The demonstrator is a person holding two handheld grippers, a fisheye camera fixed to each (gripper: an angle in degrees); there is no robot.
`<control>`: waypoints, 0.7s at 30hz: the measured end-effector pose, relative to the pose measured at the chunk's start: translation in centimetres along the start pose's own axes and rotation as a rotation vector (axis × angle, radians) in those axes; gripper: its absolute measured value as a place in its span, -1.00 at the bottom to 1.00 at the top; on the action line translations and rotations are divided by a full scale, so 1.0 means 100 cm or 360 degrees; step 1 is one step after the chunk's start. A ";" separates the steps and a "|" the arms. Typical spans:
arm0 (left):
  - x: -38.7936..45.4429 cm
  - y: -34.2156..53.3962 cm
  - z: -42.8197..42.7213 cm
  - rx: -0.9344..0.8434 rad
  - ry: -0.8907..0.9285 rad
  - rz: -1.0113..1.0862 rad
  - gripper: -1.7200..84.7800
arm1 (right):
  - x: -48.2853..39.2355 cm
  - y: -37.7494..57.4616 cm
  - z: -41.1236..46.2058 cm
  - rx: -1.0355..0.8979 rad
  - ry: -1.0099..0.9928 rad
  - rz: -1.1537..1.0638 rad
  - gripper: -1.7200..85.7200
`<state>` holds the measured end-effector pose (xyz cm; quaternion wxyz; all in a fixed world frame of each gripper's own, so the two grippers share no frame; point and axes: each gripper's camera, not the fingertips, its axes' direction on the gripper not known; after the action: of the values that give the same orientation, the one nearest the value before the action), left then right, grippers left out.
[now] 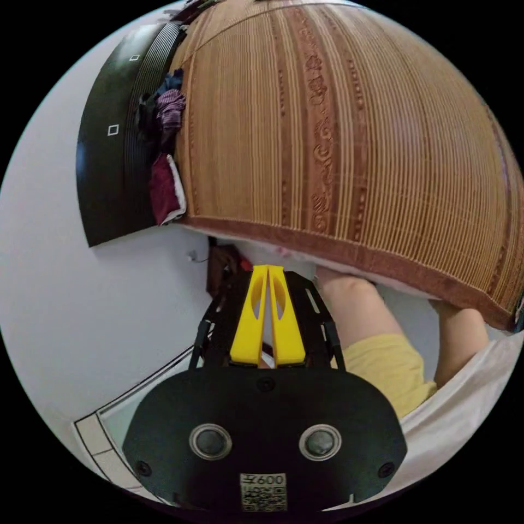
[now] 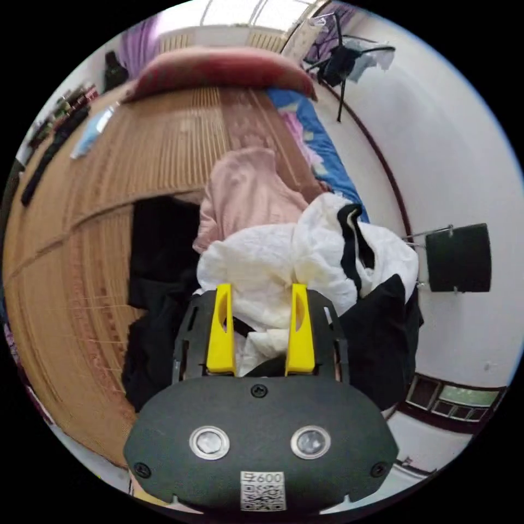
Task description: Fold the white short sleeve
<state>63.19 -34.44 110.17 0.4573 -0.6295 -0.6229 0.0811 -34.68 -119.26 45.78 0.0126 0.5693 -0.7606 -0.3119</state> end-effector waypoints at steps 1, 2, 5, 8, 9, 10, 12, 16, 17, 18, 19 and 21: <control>0.004 0.003 -0.003 -0.0004 -0.0012 -0.0049 -0.95 | -0.023 0.008 -0.009 0.0056 0.0083 -0.0067 -0.80; 0.006 0.003 -0.004 -0.0003 -0.0014 -0.0070 -0.95 | -0.032 0.012 -0.015 0.0087 0.0127 -0.0097 -0.85; 0.022 -0.004 -0.007 -0.0018 0.0010 -0.0150 -0.95 | -0.012 0.031 -0.081 0.0443 -0.0065 -0.0032 -0.97; 0.045 -0.011 -0.007 0.0049 0.0058 -0.0101 -0.95 | 0.106 0.060 -0.183 0.0880 -0.0775 0.0420 -0.98; 0.051 -0.012 -0.002 0.0047 0.0086 -0.0091 -0.95 | 0.147 0.073 -0.223 0.0973 -0.0900 0.0535 -0.98; 0.054 -0.014 0.004 0.0044 0.0125 -0.0107 -0.95 | 0.175 0.088 -0.270 0.1048 -0.0876 0.0534 -0.98; 0.052 -0.014 0.012 0.0062 0.0212 -0.0146 -0.95 | 0.195 0.129 -0.355 0.1314 -0.0731 0.0405 -0.98; 0.040 -0.023 0.027 0.0213 0.0386 -0.0141 -0.95 | 0.196 0.283 -0.563 0.2138 -0.0954 -0.0035 -0.98; 0.039 -0.025 0.030 0.0248 0.0402 -0.0132 -0.95 | 0.187 0.299 -0.590 0.2162 -0.0906 -0.0088 -0.98; 0.036 -0.031 0.035 0.0317 0.0443 -0.0103 -0.95 | 0.166 0.333 -0.636 0.2210 -0.0793 -0.0160 -0.98; 0.032 -0.035 0.041 0.0389 0.0498 -0.0083 -0.95 | 0.147 0.364 -0.669 0.2234 -0.0762 -0.0197 -0.98; 0.022 -0.040 0.052 0.0490 0.0641 -0.0051 -0.95 | 0.122 0.410 -0.703 0.2213 -0.0857 -0.0249 -0.98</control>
<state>57.30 -30.85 110.94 0.6639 -0.5459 -0.5094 0.0406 -47.92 -155.83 118.29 -0.5590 0.4022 -0.7164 0.1122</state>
